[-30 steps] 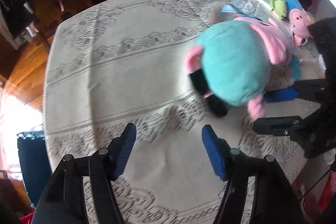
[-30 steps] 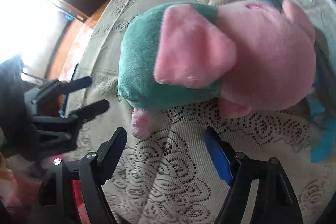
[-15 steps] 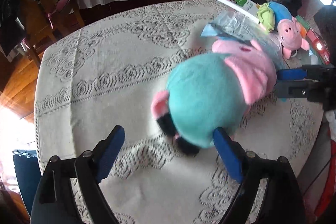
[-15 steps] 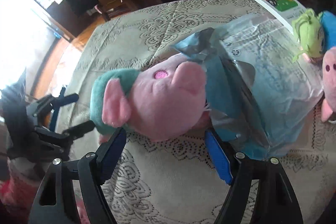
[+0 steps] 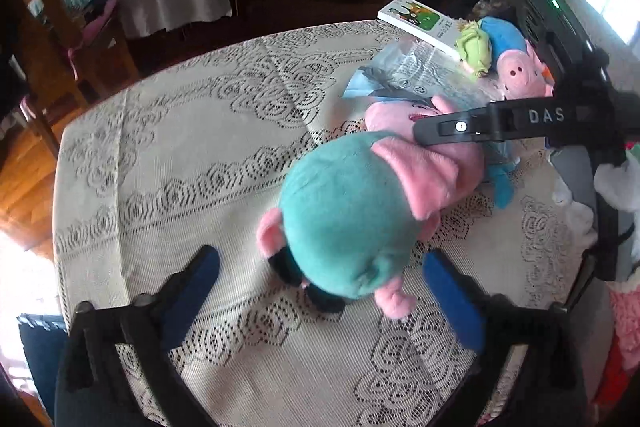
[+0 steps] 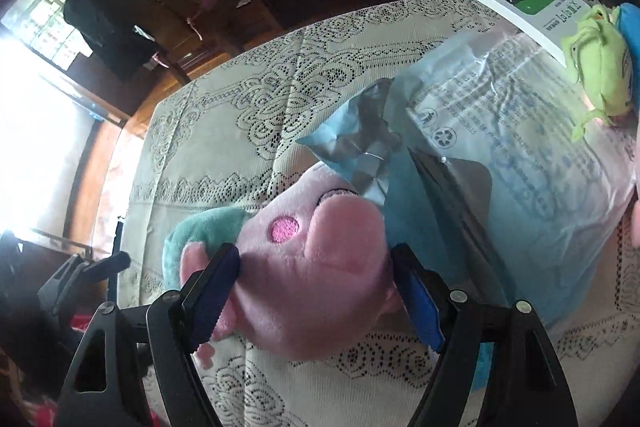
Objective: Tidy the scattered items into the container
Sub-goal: 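Close both grippers on the pink pig plush in the teal shirt, then lift the teal-shirted pig with both grippers and carry it over the bin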
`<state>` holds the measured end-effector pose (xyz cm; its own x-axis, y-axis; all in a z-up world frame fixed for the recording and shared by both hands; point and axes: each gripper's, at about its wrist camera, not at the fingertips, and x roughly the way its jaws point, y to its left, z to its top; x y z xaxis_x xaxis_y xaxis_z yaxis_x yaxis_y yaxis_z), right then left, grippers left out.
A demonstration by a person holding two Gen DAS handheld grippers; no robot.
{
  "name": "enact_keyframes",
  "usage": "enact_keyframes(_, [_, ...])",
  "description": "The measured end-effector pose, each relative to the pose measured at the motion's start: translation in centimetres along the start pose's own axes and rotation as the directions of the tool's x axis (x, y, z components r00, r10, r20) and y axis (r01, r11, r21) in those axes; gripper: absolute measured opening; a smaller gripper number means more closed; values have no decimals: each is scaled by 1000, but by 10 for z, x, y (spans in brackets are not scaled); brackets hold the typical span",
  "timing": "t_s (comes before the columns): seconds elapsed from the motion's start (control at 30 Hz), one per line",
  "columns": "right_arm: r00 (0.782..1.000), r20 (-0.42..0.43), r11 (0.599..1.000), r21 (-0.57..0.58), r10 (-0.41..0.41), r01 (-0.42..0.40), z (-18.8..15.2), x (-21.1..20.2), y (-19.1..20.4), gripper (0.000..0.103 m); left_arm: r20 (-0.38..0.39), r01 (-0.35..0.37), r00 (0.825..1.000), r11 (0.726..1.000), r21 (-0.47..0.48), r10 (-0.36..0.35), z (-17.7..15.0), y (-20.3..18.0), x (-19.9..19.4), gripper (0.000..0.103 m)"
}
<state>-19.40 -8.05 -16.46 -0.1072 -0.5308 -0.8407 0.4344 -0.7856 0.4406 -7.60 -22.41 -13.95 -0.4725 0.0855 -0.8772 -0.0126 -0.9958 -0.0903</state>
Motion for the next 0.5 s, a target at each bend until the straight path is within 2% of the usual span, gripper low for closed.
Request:
enact_keyframes(0.1, [1000,-23,1000,24,4,-3,7,10,-3,84,-44,-49,998,999,0,49,9,-5,30,103])
enact_keyframes(0.17, [999,-38,999,39,7,-5,11,16,-5,89,-69,32,997,999,-26,-33,10,-5,50,103])
enact_keyframes(0.27, [999,-49,998,56,9,-6,16,24,-6,99,-79,116,989,990,-80,-122,7,-3,73,103])
enact_keyframes(0.37, [999,-36,998,59,8,-6,15,26,-3,97,-49,117,991,988,-97,-122,2,-3,74,103])
enact_keyframes(0.43, [999,-30,998,60,12,-10,14,25,0,93,-29,123,992,991,-50,-125,0,-11,64,81])
enact_keyframes(0.5, [999,-26,998,60,31,-29,10,21,1,90,-15,81,997,997,-13,-81,-3,-18,55,78])
